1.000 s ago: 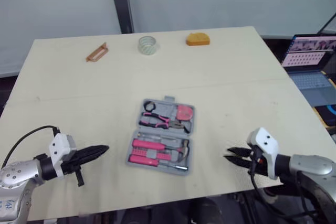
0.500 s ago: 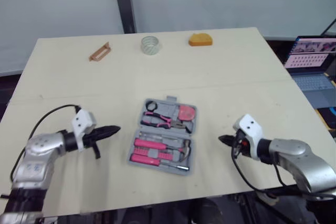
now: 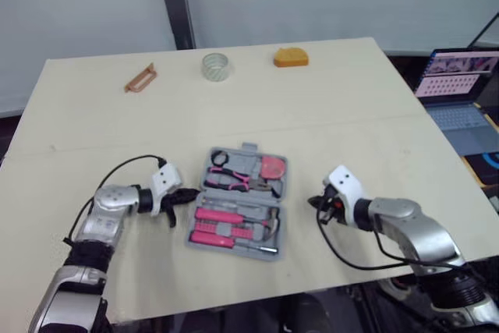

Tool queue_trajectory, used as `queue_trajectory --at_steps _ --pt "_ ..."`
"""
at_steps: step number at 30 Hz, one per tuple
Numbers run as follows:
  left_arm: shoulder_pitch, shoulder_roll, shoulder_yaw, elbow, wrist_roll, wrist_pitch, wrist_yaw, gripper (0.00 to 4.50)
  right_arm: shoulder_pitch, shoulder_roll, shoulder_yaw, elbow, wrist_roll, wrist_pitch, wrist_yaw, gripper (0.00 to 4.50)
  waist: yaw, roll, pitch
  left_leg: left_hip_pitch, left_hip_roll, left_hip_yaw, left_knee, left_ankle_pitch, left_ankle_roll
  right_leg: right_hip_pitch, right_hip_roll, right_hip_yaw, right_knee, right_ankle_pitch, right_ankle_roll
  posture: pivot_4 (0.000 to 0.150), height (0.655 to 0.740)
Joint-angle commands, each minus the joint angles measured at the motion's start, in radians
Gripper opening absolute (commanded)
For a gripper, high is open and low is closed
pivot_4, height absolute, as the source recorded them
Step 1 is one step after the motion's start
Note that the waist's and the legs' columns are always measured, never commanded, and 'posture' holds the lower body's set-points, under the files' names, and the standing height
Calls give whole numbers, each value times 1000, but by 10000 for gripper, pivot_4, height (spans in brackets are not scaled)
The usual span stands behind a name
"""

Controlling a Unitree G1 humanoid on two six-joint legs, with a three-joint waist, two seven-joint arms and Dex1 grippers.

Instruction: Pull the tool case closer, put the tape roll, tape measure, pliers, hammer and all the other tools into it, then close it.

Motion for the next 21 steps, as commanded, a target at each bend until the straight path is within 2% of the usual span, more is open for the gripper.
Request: queue_trajectory --at_steps 1,10,21 --pt "-22 -19 -7 29 22 -31 19 0 -10 19 11 -35 -1 17 -17 121 1 0 0 0 0 0 1 0 0 0 0 0 0 0 0 1500 7400" --pt "-18 -32 -11 56 40 -64 18 0 -37 64 45 -24 -8 26 -19 121 1 0 0 0 0 0 1 0 0 1 0 0 0 0 0 1500 7400" --pt "75 -22 -12 -83 27 -18 11 0 -52 95 90 -17 -13 19 -8 121 -1 1 0 0 0 0 1 0 0 0 0 0 1 0 0 1500 7400"
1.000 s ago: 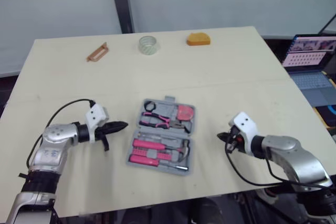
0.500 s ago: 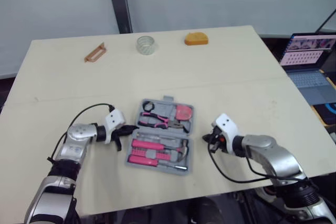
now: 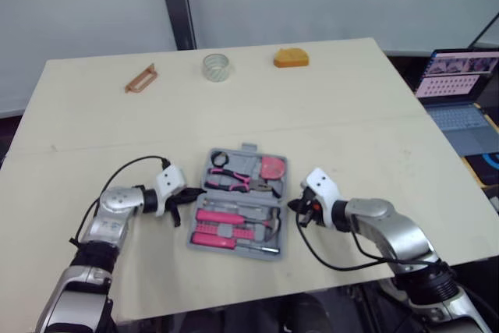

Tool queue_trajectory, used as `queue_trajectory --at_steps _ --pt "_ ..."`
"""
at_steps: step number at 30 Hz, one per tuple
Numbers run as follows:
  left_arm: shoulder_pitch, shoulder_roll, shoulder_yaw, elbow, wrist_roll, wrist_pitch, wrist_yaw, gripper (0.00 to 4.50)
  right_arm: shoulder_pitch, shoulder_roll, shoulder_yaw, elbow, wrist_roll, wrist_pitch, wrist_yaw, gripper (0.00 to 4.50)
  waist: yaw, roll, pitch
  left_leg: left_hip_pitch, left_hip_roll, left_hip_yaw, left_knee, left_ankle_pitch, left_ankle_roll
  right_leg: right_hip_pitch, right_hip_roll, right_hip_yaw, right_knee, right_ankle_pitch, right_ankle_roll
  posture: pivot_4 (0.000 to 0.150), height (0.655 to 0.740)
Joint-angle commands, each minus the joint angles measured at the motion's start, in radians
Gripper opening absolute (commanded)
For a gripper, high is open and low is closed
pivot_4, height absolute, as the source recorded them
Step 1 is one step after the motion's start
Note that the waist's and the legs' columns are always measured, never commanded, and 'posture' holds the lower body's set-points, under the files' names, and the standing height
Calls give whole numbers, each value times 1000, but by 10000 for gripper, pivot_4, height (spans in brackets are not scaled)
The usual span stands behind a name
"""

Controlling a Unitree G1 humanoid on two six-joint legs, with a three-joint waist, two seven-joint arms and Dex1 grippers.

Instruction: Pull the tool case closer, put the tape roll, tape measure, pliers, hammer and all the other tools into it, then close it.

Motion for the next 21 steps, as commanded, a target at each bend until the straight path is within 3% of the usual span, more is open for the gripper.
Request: queue_trajectory --at_steps 1,8,21 --pt "51 -1 -16 -69 1 27 -6 0 -5 10 18 -8 -8 -17 1 121 0 0 0 0 0 0 0 0 0 0 0 0 0 0 0 1500 7400" --pt "121 -1 -17 -188 -7 79 6 0 -8 11 48 17 -28 -66 25 121 -1 0 0 0 0 0 0 0 0 0 0 0 0 0 0 1500 7400" --pt "284 7 -12 -437 -27 195 28 0 62 -83 52 -115 0 -68 125 121 1 0 0 0 0 0 -1 0 0 0 0 0 0 0 0 1500 7400"
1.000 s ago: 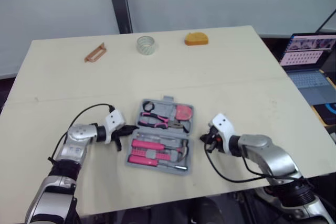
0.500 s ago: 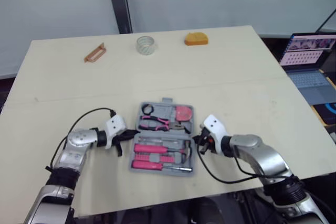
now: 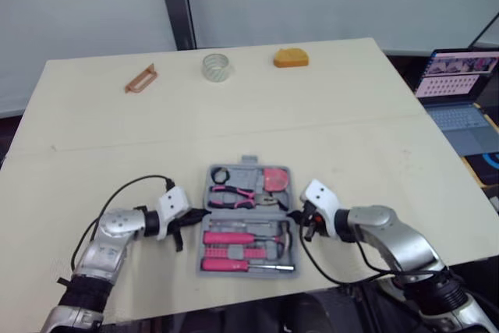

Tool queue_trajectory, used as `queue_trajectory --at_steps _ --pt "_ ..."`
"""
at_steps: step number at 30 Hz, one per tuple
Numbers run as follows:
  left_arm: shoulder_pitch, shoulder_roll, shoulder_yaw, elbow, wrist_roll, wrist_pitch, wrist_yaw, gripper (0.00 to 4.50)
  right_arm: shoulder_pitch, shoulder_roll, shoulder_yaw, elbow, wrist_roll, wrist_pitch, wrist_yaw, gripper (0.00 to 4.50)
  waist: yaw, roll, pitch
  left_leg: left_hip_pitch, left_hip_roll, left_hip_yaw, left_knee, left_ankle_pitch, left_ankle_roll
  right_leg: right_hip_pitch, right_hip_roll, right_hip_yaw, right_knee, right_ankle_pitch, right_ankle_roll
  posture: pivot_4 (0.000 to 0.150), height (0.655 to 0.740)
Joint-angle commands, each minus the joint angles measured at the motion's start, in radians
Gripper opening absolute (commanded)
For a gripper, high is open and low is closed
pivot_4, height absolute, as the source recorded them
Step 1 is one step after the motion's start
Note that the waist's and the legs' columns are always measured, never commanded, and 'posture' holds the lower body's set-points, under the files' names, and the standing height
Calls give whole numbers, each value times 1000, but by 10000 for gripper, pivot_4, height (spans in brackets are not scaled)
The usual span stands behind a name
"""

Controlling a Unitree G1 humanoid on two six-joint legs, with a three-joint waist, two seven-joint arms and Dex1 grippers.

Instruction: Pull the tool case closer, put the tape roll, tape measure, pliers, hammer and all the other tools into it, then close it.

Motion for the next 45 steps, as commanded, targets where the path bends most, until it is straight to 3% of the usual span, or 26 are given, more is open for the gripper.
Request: queue_trajectory --at_steps 1,20,45 --pt "36 1 -22 -65 -13 26 -2 0 7 -6 0 -75 32 0 33 121 0 0 0 0 0 0 0 0 0 0 0 0 0 0 0 1500 7400" --pt "185 12 -3 -273 -41 140 30 0 51 -31 1 -142 49 38 47 121 2 0 0 0 0 0 0 0 0 0 0 0 -1 0 0 1500 7400" --pt "224 26 0 -332 -53 184 49 0 38 -15 6 -132 51 47 40 121 2 0 0 0 0 0 -1 0 0 0 0 0 -1 0 0 1500 7400"
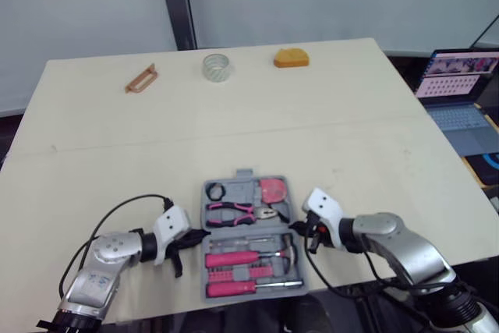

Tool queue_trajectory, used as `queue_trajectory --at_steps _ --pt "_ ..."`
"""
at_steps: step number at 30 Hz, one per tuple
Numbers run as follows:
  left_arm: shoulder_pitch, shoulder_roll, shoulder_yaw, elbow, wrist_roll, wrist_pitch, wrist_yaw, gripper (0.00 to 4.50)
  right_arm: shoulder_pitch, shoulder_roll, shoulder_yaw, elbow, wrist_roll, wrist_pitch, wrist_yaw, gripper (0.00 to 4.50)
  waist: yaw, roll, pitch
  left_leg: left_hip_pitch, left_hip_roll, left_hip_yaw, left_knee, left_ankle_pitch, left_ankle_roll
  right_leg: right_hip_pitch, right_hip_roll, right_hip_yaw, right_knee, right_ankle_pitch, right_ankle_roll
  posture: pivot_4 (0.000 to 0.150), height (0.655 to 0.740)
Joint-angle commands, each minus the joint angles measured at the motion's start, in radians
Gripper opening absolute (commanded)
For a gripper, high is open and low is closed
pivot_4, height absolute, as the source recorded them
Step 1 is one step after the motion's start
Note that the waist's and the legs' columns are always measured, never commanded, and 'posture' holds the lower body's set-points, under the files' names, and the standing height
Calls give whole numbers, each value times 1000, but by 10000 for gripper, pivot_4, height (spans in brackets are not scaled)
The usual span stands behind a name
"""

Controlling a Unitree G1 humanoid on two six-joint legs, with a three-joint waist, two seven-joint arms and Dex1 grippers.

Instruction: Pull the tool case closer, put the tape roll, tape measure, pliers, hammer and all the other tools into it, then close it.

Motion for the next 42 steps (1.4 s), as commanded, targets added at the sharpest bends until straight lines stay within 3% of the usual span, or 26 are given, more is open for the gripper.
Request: queue_trajectory --at_steps 1,13,24,35,42 --pt "14 -1 -16 -51 -26 4 -5 0 -17 18 10 -36 30 -12 21 121 0 0 0 0 0 0 0 0 0 0 0 0 0 0 0 1500 7400" --pt "18 14 2 -61 -28 18 4 0 -21 26 8 -16 21 -23 20 121 0 0 0 0 0 0 0 0 0 0 0 0 0 0 0 1500 7400" --pt "73 94 125 -69 -102 15 -20 0 9 -56 -101 -26 51 -15 19 121 4 0 0 0 0 0 0 0 0 0 0 0 -1 0 0 1500 7400" --pt "158 162 302 -183 -316 -2 -155 0 34 -61 -215 -20 74 -31 -20 121 2 0 0 0 0 0 -1 0 0 0 0 0 -1 0 0 1500 7400" --pt "191 158 326 -284 -422 34 -181 0 40 -24 -255 -23 96 -26 -57 121 2 0 0 0 0 0 -1 0 0 0 0 0 -1 0 0 1500 7400"
